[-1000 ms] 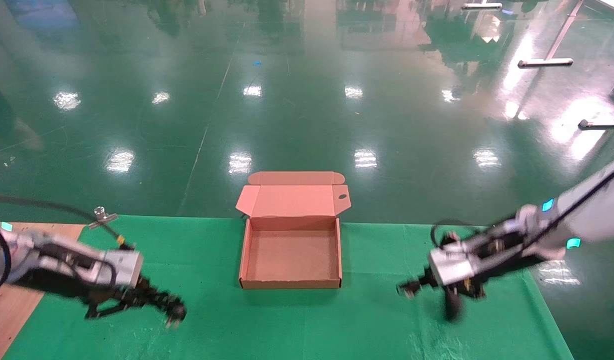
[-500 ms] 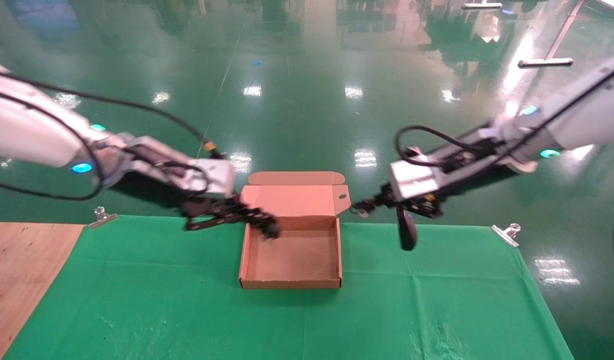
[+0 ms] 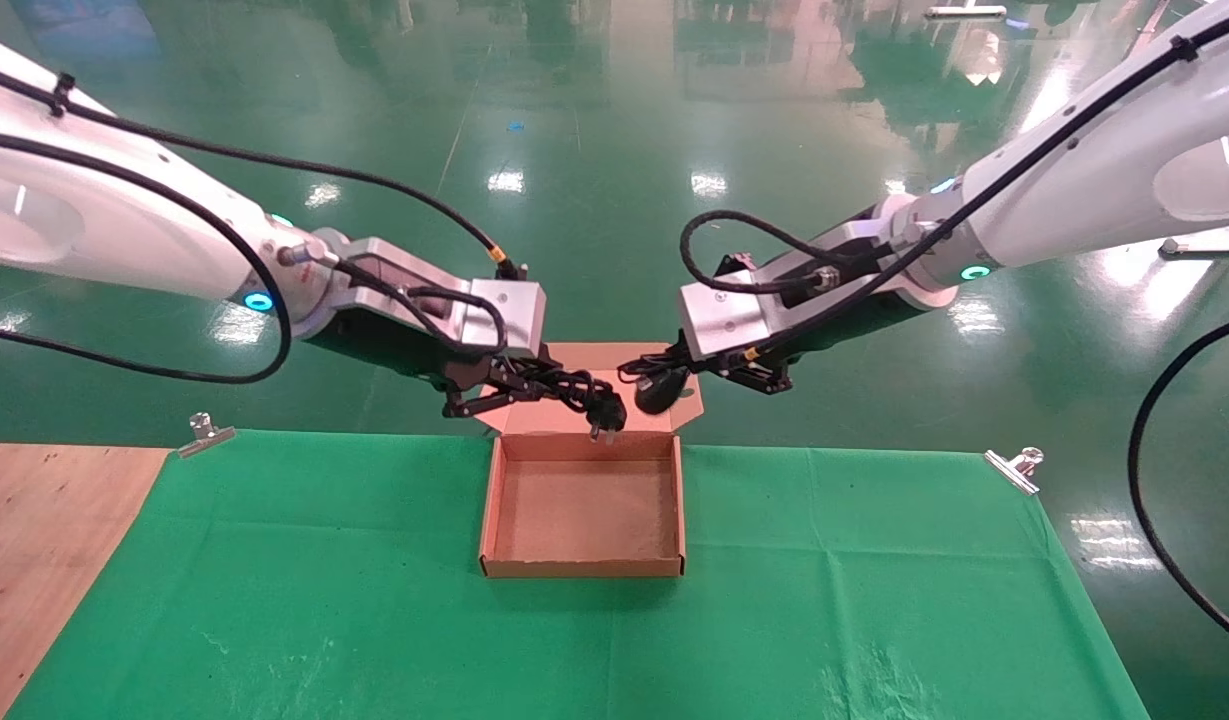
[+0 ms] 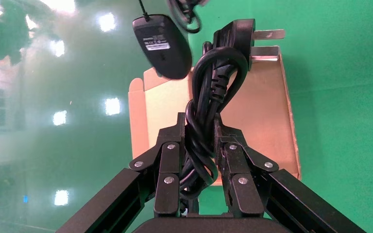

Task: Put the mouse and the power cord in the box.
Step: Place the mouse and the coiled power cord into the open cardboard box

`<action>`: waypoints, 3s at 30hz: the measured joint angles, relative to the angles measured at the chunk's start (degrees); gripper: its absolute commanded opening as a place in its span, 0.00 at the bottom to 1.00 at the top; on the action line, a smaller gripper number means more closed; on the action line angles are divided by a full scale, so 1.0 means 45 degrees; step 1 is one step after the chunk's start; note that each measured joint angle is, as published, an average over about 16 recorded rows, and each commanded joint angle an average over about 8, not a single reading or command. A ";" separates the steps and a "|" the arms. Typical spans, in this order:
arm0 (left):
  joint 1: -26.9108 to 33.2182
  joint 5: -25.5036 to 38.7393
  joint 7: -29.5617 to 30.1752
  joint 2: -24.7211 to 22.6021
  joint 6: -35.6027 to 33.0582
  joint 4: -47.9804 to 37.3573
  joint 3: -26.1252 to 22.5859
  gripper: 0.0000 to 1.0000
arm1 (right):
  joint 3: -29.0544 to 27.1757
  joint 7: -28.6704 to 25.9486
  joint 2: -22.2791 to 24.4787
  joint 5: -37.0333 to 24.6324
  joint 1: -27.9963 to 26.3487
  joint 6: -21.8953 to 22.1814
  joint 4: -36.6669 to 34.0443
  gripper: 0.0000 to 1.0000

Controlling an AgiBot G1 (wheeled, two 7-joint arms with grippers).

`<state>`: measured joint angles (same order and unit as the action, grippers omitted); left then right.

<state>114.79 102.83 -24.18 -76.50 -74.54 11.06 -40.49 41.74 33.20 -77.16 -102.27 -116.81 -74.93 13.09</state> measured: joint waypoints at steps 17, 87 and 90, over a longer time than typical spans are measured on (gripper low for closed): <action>-0.3873 -0.1220 -0.0941 -0.0368 0.7015 0.1891 0.0115 0.00 | 0.0115 0.0616 0.0675 0.0491 -0.0219 -0.0825 -0.0468 0.00; -0.5953 -0.7581 0.3487 0.2326 0.9854 0.5518 -0.6243 1.00 | 0.0380 0.0492 0.0037 0.0720 0.1350 -0.0006 0.0183 0.00; -0.6050 -0.8554 0.2873 0.3445 0.8758 0.5997 -0.5592 1.00 | 0.0715 0.0075 -0.0182 0.0818 0.1698 0.0520 0.0858 0.00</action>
<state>87.56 64.34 -11.25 -60.99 -35.13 38.05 -65.66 44.96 33.54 -77.98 -98.59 -109.17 -72.59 16.95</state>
